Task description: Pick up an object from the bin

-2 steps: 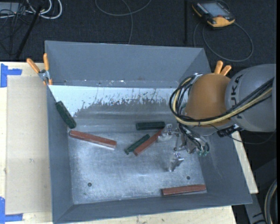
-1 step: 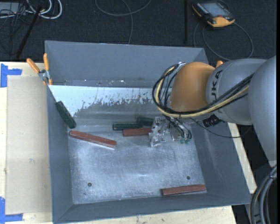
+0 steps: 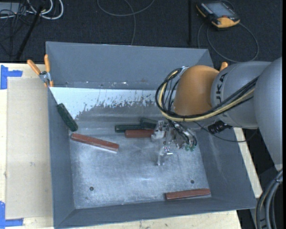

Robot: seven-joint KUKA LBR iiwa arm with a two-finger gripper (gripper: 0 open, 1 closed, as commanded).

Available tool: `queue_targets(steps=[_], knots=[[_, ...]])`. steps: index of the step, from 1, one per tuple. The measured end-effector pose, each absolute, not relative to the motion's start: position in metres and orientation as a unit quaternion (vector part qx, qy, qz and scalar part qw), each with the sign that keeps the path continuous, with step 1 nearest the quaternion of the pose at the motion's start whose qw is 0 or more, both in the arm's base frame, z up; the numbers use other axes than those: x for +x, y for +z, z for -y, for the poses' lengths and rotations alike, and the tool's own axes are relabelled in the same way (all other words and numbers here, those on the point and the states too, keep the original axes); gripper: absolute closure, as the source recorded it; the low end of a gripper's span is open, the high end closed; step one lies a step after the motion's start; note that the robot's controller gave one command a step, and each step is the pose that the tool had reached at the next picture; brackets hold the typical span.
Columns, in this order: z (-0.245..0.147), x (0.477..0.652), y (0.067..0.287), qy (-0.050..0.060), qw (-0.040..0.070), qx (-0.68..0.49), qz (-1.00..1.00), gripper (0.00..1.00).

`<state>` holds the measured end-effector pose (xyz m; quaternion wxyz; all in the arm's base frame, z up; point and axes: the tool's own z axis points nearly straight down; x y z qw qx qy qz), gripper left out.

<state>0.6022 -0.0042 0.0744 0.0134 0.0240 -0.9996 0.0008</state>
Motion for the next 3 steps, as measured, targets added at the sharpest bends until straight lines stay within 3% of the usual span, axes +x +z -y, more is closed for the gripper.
queue_targets(steps=[2,3], knots=[[-0.018,0.607,0.082,0.005,0.018,-0.009,1.0,0.0],[-0.045,0.613,0.102,0.002,0.013,0.013,1.0,0.0]])
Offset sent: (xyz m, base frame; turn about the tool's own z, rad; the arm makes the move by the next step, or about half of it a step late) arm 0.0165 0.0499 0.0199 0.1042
